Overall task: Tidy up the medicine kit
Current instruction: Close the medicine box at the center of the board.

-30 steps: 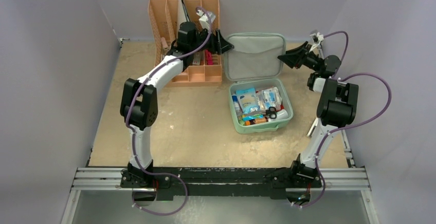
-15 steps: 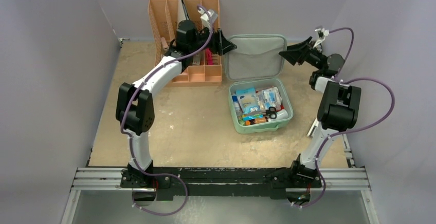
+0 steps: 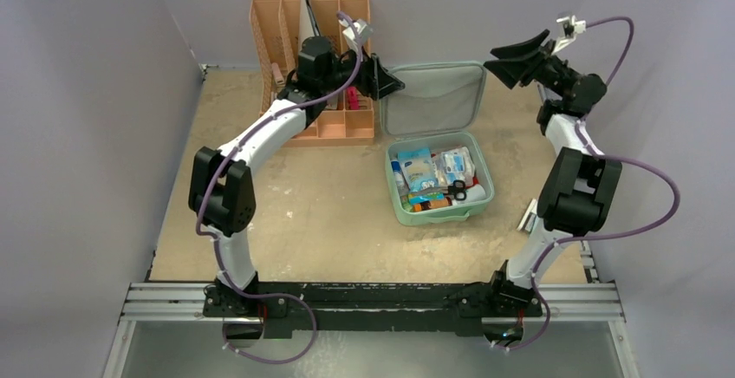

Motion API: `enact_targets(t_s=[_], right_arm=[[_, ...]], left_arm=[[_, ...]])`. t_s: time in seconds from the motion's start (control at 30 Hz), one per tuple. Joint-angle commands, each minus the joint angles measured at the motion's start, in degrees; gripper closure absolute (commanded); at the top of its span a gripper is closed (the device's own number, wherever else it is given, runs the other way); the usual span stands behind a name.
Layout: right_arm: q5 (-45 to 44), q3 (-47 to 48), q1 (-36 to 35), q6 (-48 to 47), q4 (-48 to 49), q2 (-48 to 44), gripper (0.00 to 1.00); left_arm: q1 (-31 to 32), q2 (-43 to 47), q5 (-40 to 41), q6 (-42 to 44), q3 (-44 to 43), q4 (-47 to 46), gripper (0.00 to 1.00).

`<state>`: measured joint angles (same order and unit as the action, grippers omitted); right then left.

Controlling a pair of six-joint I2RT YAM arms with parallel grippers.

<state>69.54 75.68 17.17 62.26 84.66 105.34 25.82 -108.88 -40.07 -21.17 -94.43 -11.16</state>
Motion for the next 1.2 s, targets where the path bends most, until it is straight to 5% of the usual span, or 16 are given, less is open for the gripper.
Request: enact_targets(t_s=[0.0, 0.17, 0.4, 0.6, 0.9, 1.17], right_arm=[[-1.92, 6.5, 0.67, 4.62, -2.82, -3.66, 0.34], [-6.94, 6.43, 0.6, -3.99, -16.97, -7.25, 0.37], [-26.22, 7.36, 0.52, -36.84, -69.88, -19.3, 0.3], [-36.44, 12.25, 0.54, -44.49, -97.39, -22.64, 0.29], [-45.46, 10.04, -1.38, -40.08, -115.97, -24.88, 0.41], [-54.52, 4.27, -9.6, -45.78, -127.93, -23.88, 0.36]], left_arm=[[1.34, 5.9, -1.65, 1.19, 2.07, -3.22, 0.36], [1.91, 8.6, -3.76, -1.91, 6.27, -6.91, 0.36], [2.63, 13.74, -3.8, -1.73, 10.91, -4.63, 0.36], [2.78, 19.46, -3.46, 0.35, 13.77, 2.44, 0.33], [2.83, 26.85, -2.5, 4.55, 17.06, 14.49, 0.26], [2.8, 29.09, 5.05, 9.16, 17.19, 32.05, 0.08]])
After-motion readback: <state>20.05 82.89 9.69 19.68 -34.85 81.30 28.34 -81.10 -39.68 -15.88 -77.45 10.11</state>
